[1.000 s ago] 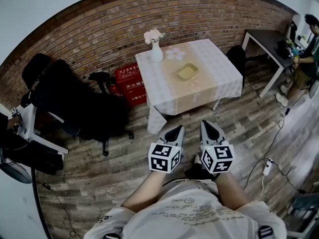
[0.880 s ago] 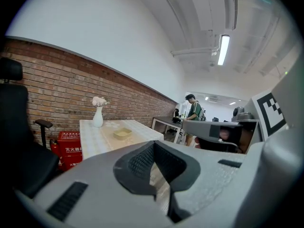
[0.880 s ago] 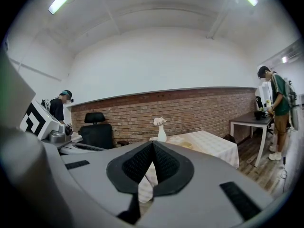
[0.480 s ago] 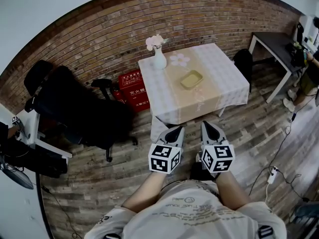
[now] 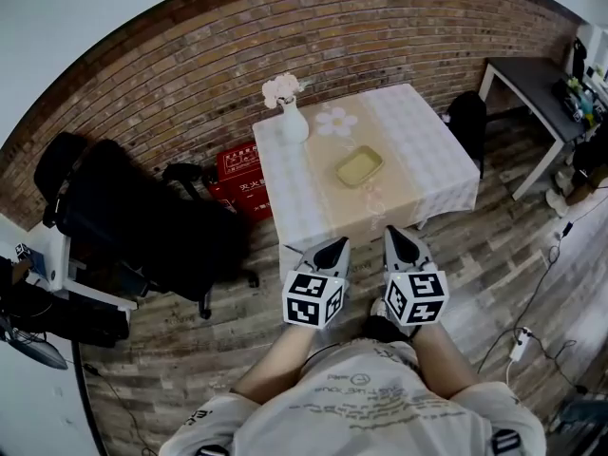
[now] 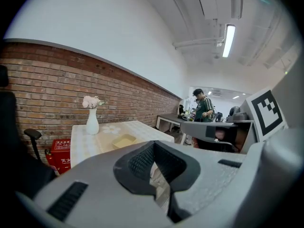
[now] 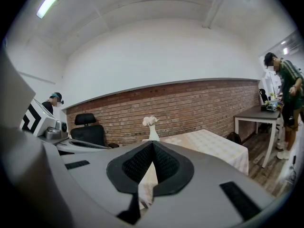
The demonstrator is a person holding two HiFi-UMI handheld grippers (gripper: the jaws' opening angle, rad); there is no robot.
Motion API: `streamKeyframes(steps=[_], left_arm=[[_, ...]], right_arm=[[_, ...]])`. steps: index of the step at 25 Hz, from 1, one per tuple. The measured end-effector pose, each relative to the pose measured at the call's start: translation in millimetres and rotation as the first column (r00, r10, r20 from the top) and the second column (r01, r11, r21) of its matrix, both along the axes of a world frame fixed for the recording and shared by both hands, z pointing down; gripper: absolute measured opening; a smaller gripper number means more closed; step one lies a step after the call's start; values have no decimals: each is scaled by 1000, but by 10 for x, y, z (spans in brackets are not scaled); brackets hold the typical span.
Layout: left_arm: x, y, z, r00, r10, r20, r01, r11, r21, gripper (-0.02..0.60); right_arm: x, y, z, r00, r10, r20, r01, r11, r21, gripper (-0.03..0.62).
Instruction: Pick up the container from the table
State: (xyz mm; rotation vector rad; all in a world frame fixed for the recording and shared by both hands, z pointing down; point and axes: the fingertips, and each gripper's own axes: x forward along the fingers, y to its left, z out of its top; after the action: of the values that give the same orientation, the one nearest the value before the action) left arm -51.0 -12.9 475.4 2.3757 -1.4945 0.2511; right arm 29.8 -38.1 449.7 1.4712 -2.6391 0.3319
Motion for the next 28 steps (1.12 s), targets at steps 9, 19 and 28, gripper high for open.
streamKeyframes(steps=[9,19,28], left_arm=[[175,-761,77,1000,-15,18,16,999,-49,5],[445,-1585,84,999,-30,38,33,997,-73,5],[553,-2112,104,995,-79,56,84,992,-94,5]], right_arm=[[111,-750,78,999,-36,-2,36,999,-34,2],[391,-1556,100,998,-57,7,57,997,-57,2],[626,-2121,154,997,-77,24,79,993,-86,2]])
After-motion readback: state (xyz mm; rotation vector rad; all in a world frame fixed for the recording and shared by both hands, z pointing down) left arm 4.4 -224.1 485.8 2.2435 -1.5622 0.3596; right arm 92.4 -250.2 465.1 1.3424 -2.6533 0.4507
